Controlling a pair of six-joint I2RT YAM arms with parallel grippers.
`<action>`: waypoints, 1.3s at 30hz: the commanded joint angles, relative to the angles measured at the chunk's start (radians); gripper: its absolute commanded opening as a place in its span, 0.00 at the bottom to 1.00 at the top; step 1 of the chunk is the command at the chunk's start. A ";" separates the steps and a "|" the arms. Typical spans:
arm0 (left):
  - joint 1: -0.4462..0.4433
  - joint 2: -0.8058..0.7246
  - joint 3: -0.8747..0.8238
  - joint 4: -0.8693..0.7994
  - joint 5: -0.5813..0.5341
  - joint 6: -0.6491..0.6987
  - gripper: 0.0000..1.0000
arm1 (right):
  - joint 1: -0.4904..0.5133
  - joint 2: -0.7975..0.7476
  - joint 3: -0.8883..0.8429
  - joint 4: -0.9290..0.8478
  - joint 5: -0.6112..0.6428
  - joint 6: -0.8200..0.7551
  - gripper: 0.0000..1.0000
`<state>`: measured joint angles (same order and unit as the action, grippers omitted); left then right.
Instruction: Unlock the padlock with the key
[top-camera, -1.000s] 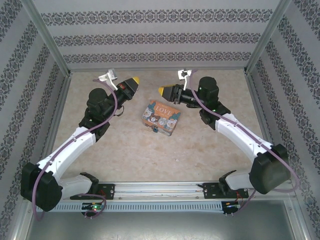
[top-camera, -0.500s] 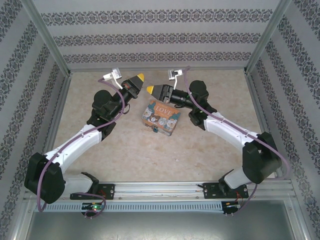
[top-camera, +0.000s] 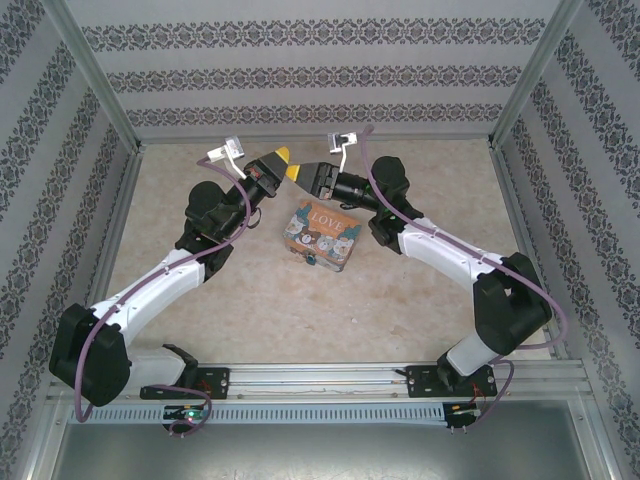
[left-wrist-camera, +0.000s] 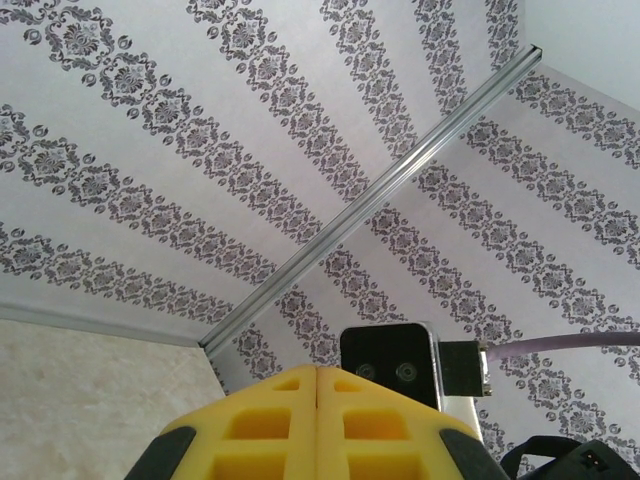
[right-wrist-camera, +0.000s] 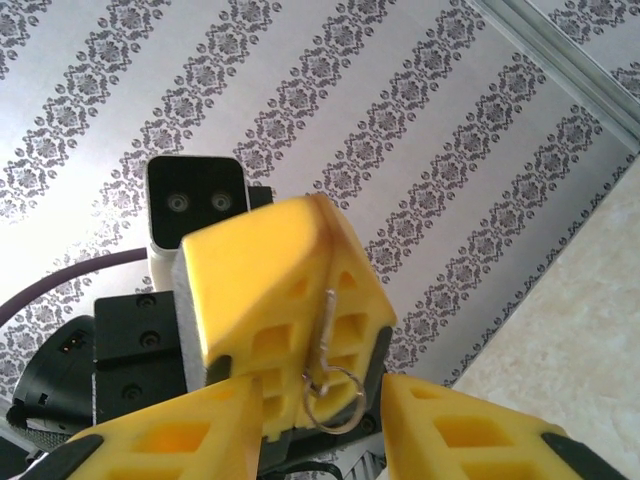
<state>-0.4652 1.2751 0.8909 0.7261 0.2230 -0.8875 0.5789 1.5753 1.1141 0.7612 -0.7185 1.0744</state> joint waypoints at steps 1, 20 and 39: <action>-0.015 -0.003 -0.009 0.050 -0.008 -0.009 0.00 | 0.018 0.018 0.034 0.056 -0.012 0.007 0.32; -0.017 0.001 -0.021 0.085 0.002 -0.049 0.00 | 0.024 0.039 0.050 0.051 -0.010 0.000 0.00; 0.042 -0.248 0.051 -0.362 0.037 0.202 0.44 | -0.093 -0.155 -0.001 -0.429 -0.135 -0.518 0.00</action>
<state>-0.4419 1.0588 0.8810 0.5312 0.1959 -0.7860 0.5056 1.4803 1.1152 0.4759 -0.7952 0.7517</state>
